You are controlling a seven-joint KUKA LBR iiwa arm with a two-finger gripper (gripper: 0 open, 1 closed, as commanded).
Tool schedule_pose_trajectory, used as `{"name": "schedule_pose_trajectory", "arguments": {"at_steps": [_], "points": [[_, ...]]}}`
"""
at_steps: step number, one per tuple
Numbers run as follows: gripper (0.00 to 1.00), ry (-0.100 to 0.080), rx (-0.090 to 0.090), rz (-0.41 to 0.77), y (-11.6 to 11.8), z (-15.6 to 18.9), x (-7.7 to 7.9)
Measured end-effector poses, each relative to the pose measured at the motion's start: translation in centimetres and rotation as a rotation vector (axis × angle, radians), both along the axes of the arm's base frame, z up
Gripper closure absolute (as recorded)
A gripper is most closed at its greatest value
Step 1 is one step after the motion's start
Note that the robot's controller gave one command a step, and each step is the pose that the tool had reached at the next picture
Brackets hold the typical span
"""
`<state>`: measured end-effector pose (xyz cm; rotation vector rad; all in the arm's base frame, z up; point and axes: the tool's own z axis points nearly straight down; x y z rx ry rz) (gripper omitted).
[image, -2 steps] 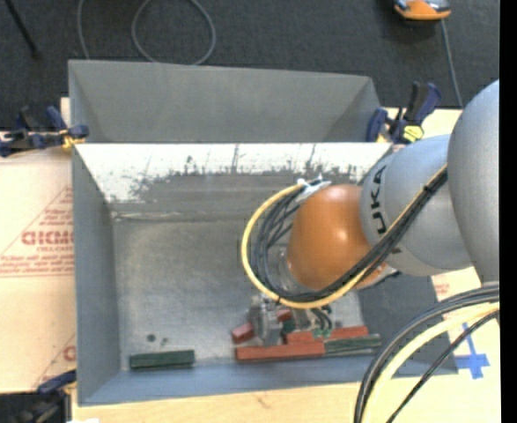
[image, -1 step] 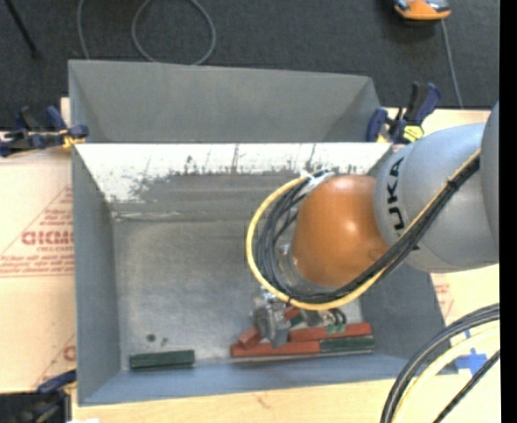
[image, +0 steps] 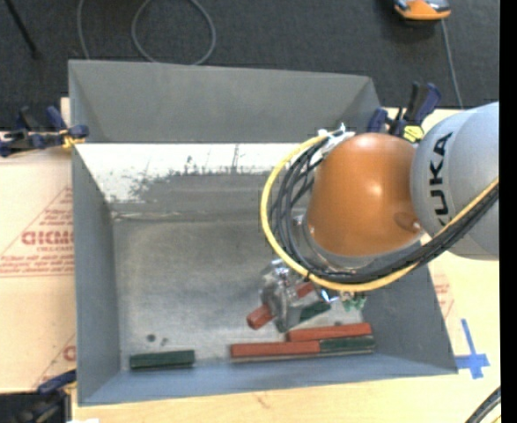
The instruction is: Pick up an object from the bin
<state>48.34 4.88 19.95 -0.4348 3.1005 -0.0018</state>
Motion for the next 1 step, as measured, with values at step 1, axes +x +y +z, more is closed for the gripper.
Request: {"name": "schedule_pose_trajectory", "arguments": {"at_steps": [1], "points": [[1.0,0.002,-0.004,0.345,-2.21,8.01,0.52]]}}
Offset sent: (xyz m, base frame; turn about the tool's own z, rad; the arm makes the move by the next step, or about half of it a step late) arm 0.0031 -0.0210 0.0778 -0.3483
